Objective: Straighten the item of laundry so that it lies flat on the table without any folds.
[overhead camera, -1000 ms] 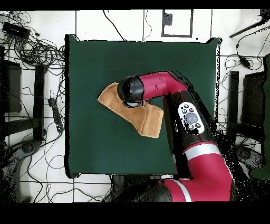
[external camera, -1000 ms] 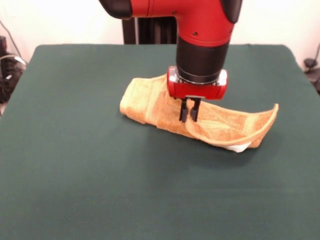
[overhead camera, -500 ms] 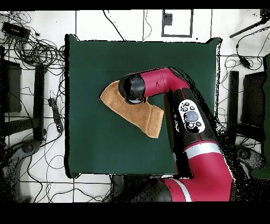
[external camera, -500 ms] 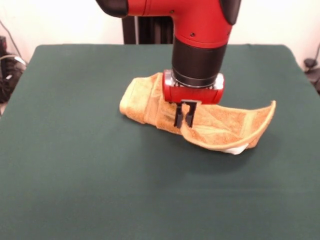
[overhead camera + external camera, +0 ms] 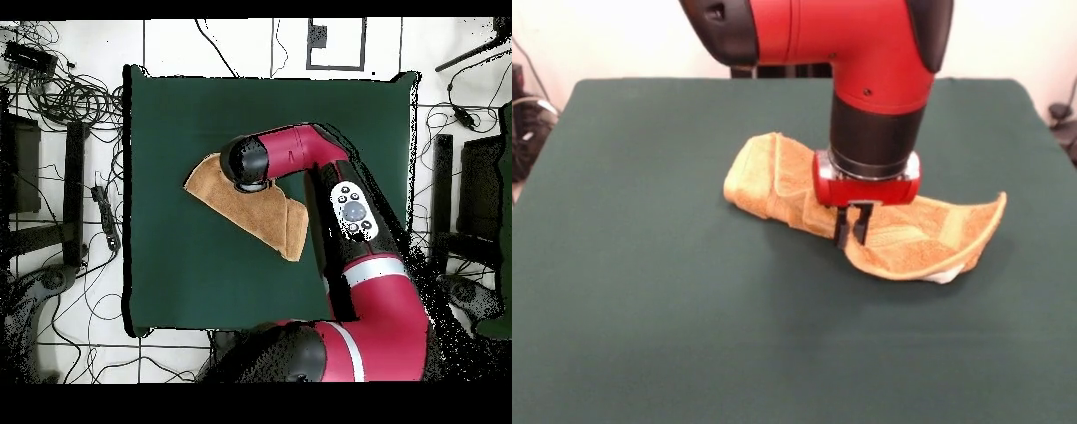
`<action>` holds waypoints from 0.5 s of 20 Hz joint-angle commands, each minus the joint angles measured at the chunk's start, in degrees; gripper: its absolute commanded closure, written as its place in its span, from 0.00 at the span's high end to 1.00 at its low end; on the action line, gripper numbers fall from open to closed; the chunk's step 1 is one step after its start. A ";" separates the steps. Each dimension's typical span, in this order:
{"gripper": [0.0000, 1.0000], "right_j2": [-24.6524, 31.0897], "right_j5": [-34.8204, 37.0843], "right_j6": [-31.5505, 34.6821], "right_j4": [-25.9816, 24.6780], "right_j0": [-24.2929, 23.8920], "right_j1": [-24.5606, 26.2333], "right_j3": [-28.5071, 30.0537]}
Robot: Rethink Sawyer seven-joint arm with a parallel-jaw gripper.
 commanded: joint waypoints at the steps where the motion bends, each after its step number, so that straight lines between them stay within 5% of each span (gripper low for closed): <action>1: 0.00 7.91 7.64 -27.96 -2.14 1.62 5.21 -2.90; 10: 0.00 7.53 10.16 -34.07 -2.16 2.99 6.06 -6.80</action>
